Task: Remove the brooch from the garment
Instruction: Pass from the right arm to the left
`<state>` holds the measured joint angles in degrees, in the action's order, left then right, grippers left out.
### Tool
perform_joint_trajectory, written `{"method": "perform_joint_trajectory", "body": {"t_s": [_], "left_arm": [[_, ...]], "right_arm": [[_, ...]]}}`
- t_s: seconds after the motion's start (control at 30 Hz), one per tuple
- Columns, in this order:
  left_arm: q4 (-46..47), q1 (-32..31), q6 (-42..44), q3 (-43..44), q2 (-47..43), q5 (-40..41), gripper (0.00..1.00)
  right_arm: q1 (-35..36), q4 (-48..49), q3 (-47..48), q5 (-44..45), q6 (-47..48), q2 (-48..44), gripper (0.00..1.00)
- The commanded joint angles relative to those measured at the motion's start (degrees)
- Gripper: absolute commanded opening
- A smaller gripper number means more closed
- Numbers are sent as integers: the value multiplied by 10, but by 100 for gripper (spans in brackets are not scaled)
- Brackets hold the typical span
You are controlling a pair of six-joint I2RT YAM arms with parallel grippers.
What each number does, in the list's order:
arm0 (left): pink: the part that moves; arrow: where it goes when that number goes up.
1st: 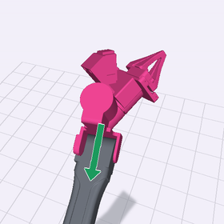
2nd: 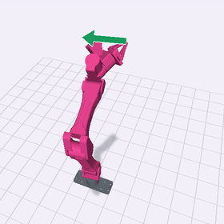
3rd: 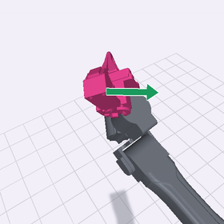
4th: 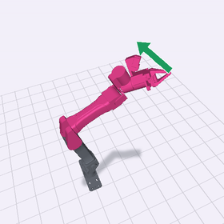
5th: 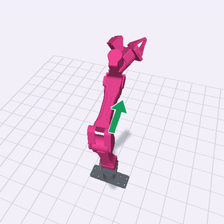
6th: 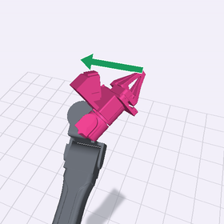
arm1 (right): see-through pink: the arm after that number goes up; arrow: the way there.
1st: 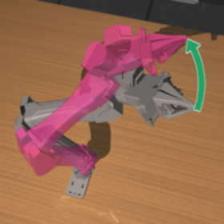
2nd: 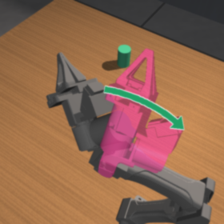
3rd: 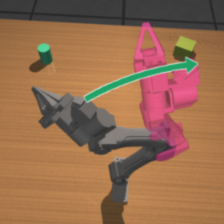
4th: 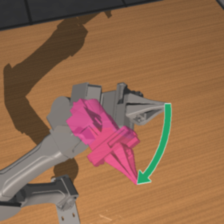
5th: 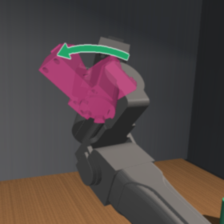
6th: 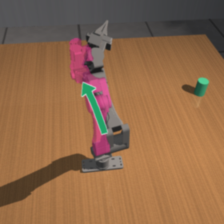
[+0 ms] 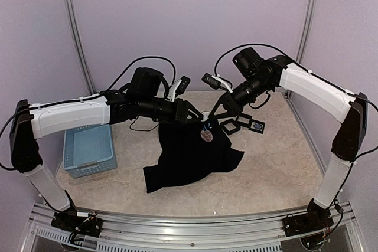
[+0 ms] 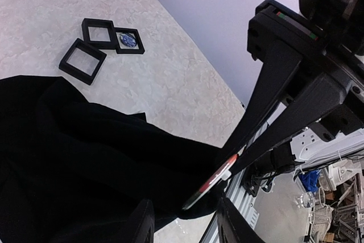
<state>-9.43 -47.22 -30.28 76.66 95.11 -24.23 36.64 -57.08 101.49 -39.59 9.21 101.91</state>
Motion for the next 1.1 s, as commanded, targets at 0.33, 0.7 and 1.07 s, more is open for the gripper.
{"method": "perform_joint_trajectory", "body": {"t_s": [0.33, 0.7, 1.07], "left_arm": [[3, -7, 7, 29, 27, -23, 23], [2, -9, 8, 25, 23, -34, 0], [76, -6, -35, -44, -31, -9, 0]], "right_arm": [[8, -13, 21, -28, 5, 13, 0], [8, 18, 11, -24, -7, 8, 5], [-29, 146, -33, -81, -72, -39, 54]]}}
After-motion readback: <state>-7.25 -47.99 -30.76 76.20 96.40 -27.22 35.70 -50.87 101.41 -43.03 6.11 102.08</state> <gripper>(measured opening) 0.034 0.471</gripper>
